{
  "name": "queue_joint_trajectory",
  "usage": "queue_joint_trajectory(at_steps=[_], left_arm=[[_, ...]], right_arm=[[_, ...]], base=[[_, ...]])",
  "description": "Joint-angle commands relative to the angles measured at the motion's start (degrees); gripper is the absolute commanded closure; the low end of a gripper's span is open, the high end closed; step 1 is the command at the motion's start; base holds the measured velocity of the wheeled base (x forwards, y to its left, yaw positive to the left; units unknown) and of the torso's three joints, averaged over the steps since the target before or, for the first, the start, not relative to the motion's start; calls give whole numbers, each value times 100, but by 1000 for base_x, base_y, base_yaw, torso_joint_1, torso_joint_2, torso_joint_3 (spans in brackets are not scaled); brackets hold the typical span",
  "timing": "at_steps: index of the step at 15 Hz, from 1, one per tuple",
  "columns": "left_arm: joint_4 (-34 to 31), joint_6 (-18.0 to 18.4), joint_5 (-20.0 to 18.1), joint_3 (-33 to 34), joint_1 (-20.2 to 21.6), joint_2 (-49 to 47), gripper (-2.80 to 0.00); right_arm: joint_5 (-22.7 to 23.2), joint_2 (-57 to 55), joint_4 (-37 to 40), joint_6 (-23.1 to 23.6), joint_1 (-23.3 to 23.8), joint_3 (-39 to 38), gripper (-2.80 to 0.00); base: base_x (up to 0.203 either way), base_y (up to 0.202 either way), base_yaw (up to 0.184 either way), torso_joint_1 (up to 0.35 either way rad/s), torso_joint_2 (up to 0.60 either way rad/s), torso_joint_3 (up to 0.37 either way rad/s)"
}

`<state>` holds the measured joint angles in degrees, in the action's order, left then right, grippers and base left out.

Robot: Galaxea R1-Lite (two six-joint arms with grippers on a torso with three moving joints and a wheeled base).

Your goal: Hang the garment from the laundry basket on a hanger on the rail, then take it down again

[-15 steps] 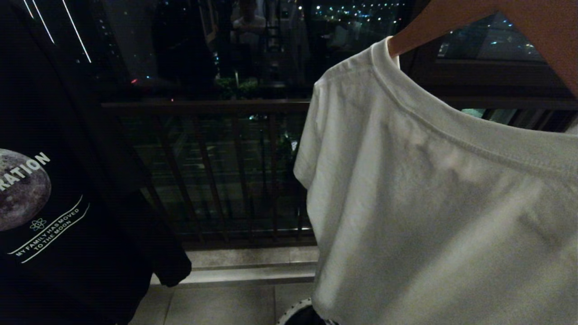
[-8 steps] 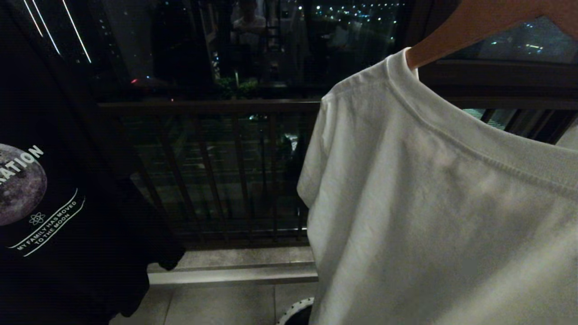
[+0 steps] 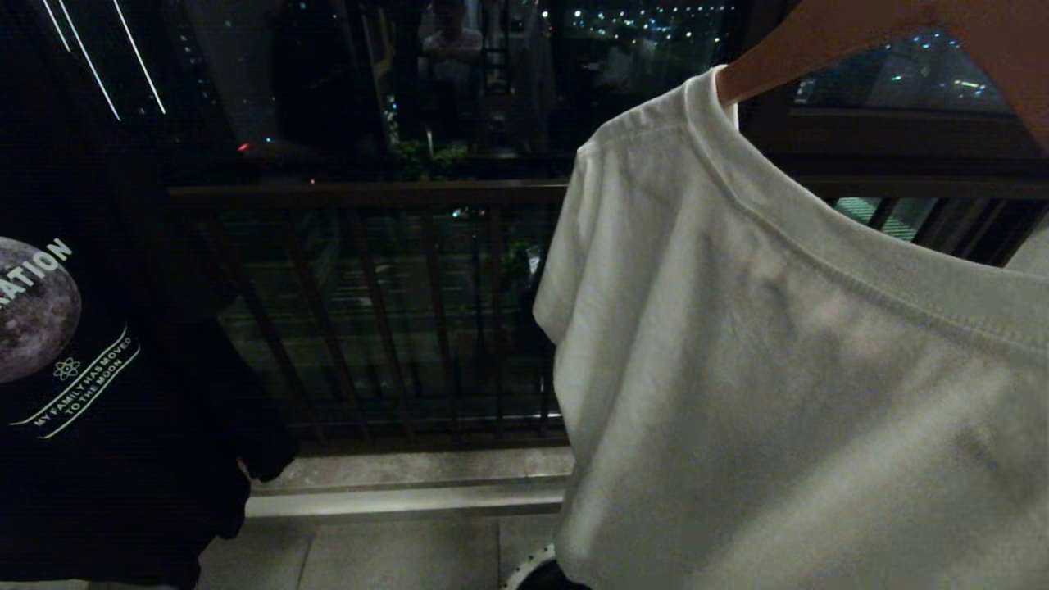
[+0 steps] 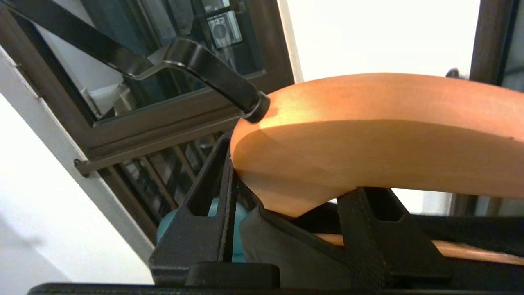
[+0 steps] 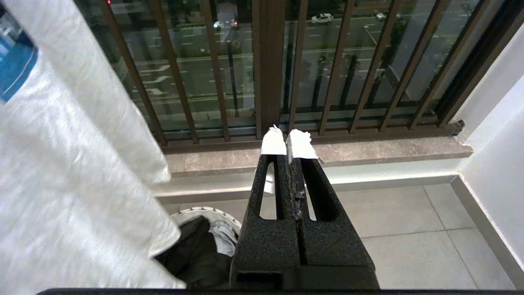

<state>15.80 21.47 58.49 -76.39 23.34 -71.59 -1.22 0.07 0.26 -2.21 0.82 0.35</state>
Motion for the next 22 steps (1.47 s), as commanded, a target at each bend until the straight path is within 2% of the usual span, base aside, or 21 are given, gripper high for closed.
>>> queue_joint_trajectory(at_steps=[1,13,22], left_arm=[[70,15,31,-93,3,-127,0],[186,-11,31,-271,17,-576,0],[711,-2,22,-355,21,-792,0]], right_arm=[[-1,-7,1,-7,-3,0,0],[-1,-7,1,-8,-3,0,0],[-1,-7,1,-1,-2,0,0]], base=[[0,0,0,0,0,0],[0,0,0,0,0,0],[0,0,0,0,0,0]])
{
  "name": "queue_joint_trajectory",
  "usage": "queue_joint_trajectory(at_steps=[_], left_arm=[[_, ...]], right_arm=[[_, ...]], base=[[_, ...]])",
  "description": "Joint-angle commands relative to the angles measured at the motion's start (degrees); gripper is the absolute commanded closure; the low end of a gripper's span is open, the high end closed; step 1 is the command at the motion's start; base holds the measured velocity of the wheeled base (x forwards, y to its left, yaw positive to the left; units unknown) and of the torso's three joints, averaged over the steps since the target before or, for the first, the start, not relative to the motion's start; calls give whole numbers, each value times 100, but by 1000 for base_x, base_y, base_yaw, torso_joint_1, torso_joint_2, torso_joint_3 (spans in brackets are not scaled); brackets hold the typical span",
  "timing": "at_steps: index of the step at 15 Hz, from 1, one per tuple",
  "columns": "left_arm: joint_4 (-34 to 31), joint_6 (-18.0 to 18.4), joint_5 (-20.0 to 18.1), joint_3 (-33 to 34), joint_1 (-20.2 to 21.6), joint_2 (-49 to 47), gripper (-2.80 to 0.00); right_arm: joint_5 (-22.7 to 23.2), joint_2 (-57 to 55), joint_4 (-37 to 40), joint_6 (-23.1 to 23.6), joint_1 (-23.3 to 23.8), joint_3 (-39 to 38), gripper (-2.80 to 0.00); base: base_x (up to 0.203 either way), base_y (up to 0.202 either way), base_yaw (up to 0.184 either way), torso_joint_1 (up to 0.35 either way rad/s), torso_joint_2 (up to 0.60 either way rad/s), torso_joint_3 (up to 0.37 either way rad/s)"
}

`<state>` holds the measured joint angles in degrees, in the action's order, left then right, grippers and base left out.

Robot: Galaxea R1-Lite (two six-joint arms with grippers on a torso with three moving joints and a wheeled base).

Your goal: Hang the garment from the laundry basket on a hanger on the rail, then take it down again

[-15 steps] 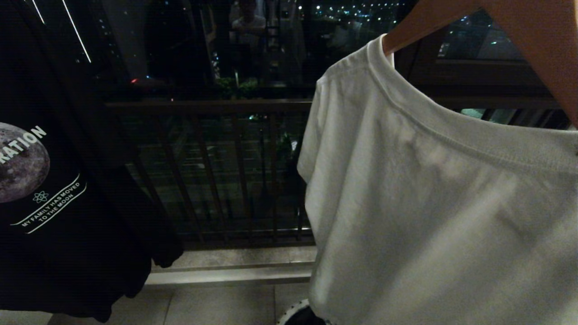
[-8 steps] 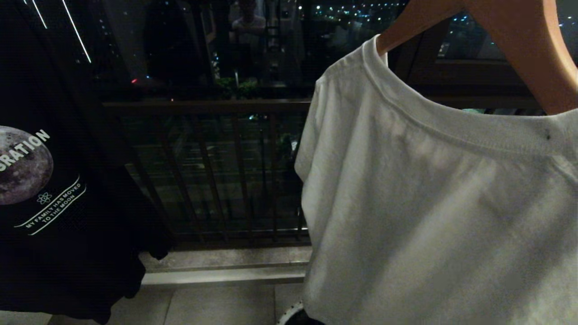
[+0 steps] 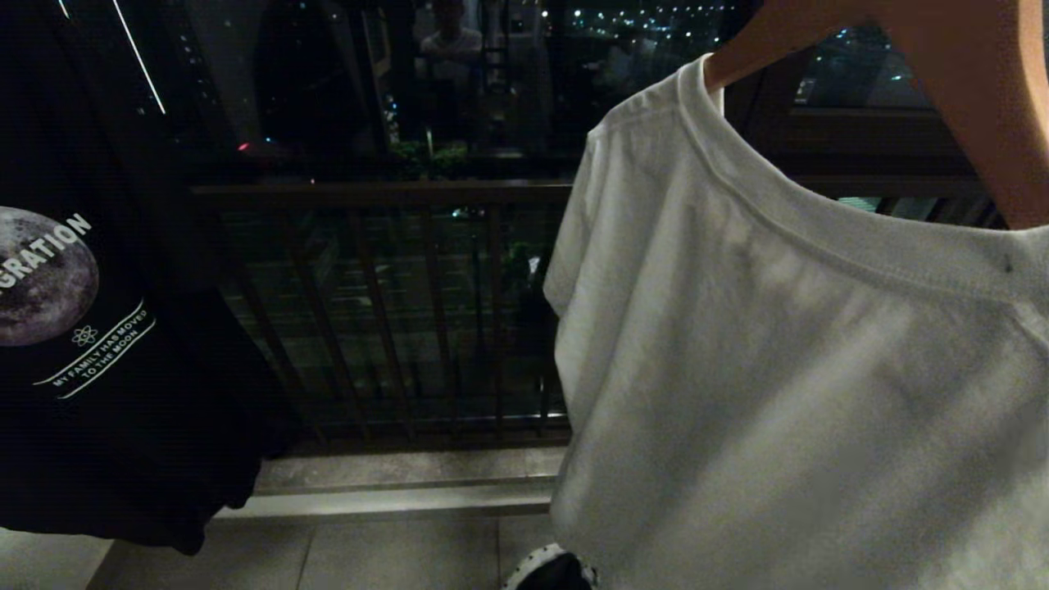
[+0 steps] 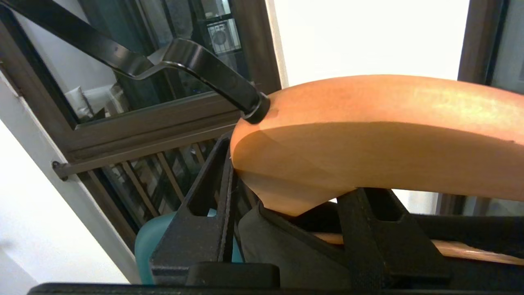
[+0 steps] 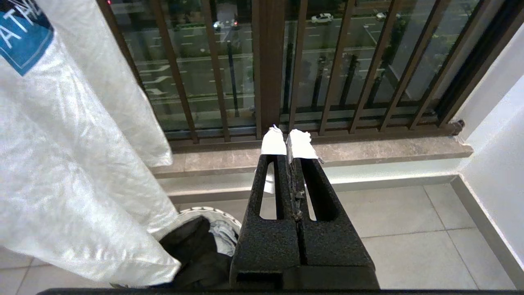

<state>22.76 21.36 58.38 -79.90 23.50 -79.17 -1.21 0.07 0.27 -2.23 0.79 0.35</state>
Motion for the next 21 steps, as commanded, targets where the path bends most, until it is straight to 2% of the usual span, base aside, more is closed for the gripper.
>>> queue_joint_trajectory(at_steps=[1,4,7,21], left_arm=[[27,9,33,-16,5,-38,0],[88,-29,24,-104,-4,-73,0],[554,18,15,-113,-30,-99,0],[580,9,7,-122,-127,-262,0]], right_arm=[[-2,-7,0,-5,0,0,0],[-2,-7,0,-4,0,0,0],[-2,1,0,3,9,0,0],[-2,1,0,3,0,0,0]], base=[[0,0,0,0,0,0],[0,0,0,0,0,0],[0,0,0,0,0,0],[0,0,0,0,0,0]])
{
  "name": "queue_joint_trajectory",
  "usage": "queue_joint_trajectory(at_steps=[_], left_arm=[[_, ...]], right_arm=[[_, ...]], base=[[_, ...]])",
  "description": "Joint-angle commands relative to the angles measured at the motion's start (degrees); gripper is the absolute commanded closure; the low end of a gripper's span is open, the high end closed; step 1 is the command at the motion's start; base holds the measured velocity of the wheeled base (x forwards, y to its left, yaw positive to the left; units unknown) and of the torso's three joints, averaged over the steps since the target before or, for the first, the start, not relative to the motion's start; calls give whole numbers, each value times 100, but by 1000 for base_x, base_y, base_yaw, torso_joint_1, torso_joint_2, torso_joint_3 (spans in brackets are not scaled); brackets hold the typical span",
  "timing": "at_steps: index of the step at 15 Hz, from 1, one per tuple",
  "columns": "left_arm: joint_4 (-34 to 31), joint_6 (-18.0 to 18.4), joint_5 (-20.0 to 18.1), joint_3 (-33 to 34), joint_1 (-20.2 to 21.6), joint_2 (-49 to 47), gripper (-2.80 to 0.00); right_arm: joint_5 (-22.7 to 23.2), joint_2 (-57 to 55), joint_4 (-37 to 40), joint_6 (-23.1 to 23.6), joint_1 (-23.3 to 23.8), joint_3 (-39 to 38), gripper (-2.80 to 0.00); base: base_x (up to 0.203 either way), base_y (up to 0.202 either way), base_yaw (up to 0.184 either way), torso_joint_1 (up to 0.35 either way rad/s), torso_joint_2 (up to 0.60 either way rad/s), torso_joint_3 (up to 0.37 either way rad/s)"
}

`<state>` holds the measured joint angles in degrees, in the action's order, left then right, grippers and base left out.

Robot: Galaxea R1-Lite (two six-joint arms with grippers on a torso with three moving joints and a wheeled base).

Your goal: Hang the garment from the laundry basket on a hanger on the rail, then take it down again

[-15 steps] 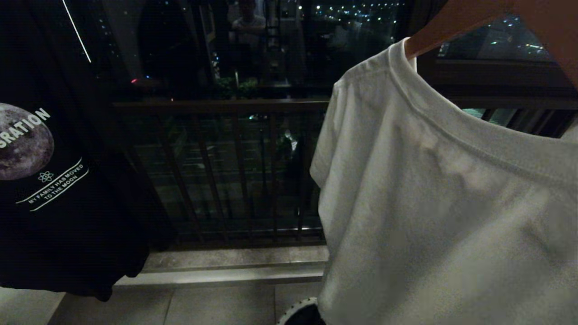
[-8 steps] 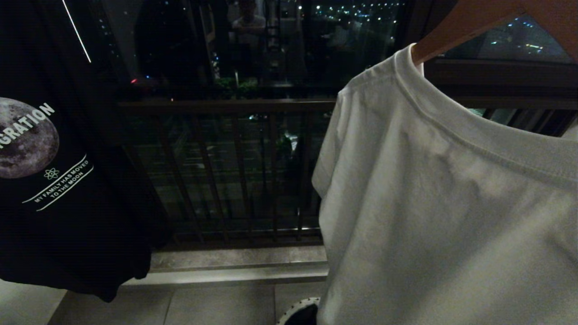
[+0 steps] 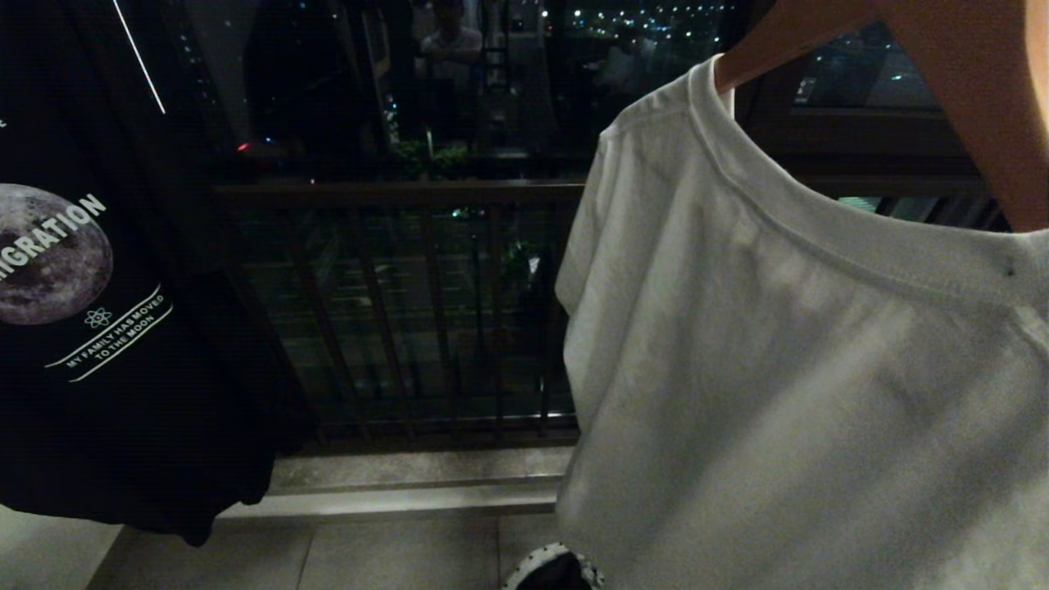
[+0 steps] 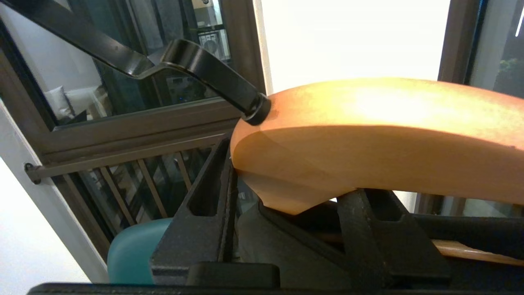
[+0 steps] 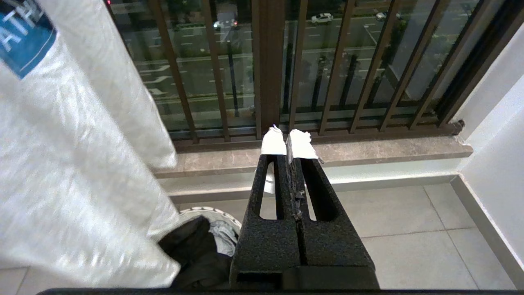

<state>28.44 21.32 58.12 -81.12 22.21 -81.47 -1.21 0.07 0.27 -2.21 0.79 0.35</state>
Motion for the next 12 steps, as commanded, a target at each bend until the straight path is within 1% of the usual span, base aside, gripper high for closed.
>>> queue_joint_trajectory(at_steps=[1,5,12], left_arm=[[21,3,32,-12,3,-54,0],[21,3,32,-273,-32,-135,0],[8,19,38,-304,-41,-256,0]], right_arm=[[-2,-7,0,1,0,0,0],[-2,1,0,1,0,0,0],[-2,-5,0,1,8,0,0]], base=[[0,0,0,0,0,0],[0,0,0,0,0,0],[0,0,0,0,0,0]])
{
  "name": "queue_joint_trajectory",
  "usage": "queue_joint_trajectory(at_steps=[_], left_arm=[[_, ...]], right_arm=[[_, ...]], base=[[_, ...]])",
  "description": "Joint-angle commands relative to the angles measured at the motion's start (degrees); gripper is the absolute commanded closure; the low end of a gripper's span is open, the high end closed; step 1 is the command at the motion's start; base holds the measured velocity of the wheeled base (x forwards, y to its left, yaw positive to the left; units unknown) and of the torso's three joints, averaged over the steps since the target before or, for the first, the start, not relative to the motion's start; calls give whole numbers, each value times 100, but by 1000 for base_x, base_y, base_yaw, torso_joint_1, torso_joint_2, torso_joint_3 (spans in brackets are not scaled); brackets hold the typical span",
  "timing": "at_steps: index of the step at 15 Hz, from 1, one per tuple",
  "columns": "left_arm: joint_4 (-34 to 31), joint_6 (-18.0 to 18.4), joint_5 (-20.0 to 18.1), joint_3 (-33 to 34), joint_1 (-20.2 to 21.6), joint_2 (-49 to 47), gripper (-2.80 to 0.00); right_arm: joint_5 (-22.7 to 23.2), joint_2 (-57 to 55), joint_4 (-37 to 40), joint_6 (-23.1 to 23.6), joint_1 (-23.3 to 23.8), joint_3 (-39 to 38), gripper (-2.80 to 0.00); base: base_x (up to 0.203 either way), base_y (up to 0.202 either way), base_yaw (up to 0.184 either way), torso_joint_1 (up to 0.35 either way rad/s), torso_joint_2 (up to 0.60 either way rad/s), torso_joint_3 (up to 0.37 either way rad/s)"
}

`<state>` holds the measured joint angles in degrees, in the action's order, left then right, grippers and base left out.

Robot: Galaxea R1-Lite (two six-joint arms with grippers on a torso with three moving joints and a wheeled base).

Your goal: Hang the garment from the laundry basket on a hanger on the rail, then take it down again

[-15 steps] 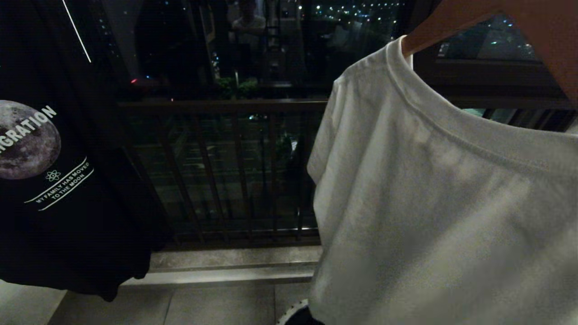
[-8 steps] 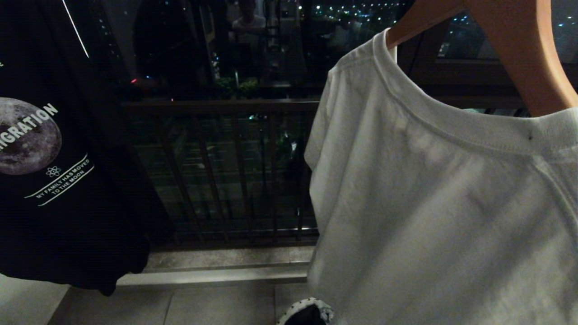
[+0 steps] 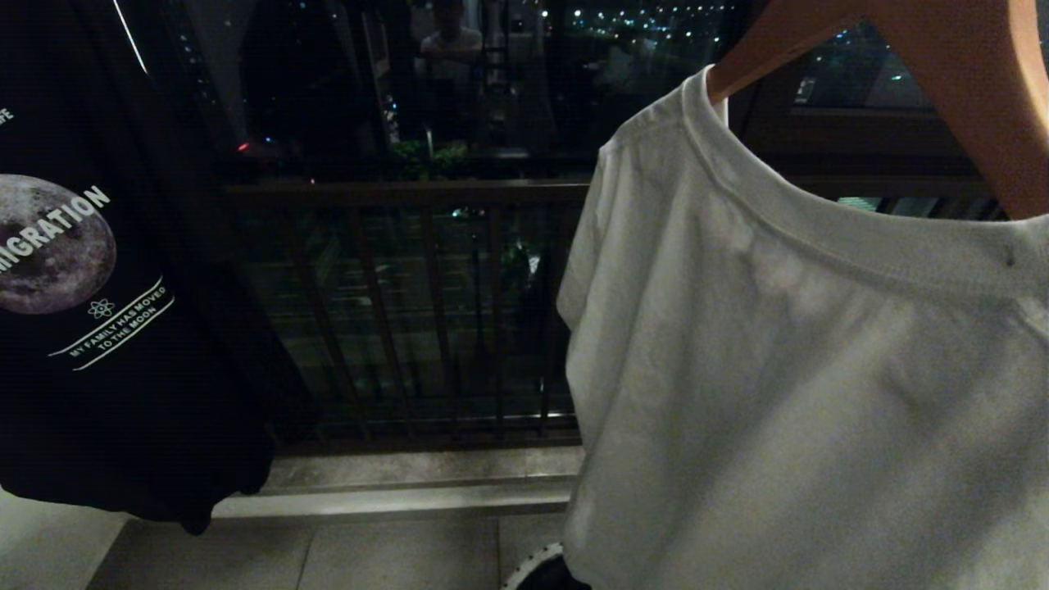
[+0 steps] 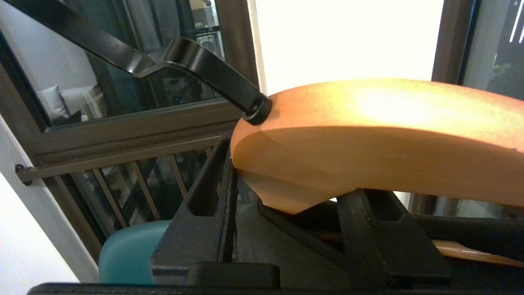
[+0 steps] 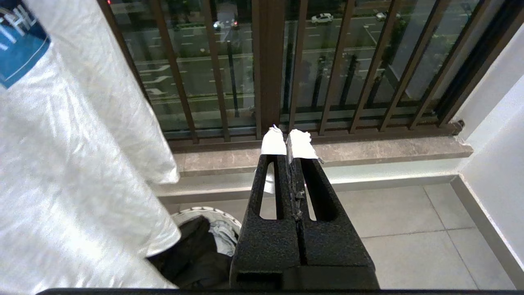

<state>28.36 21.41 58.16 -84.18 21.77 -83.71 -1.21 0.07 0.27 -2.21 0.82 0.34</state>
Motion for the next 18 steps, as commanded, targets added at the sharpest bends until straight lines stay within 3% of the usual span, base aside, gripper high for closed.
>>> queue_joint_trajectory(at_steps=[1,8,18], left_arm=[[12,22,29,6,2,-31,0],[-23,57,20,-152,11,-84,0],[-29,351,20,314,2,19,0]], right_arm=[[-2,1,0,1,6,1,0],[-2,1,0,1,-2,1,0],[-2,1,0,1,-3,1,0]], base=[[0,0,0,0,0,0],[0,0,0,0,0,0],[0,0,0,0,0,0]])
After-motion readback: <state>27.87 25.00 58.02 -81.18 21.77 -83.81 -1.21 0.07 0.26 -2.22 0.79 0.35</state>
